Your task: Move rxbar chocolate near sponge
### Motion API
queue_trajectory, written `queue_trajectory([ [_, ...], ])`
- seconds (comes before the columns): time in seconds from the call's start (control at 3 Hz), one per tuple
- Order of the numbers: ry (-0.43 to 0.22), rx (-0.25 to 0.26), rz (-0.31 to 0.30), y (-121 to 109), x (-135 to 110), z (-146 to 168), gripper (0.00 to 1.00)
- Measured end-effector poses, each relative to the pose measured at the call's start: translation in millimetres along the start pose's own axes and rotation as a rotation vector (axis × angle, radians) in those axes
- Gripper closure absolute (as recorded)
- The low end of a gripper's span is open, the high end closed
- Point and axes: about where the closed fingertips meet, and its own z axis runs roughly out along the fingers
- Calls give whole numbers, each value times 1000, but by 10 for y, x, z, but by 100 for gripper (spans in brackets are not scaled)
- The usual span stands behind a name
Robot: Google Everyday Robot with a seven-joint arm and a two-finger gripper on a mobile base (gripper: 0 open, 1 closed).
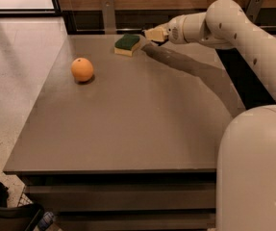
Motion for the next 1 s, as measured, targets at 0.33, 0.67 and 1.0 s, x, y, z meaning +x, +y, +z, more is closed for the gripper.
queue_trajectory([
  [0.33, 2, 28, 45, -200, 294, 41, 100],
  [0.67, 3, 23, 44, -175, 290, 70, 82],
  [1.0, 4, 18, 44, -153, 294, 99, 59],
])
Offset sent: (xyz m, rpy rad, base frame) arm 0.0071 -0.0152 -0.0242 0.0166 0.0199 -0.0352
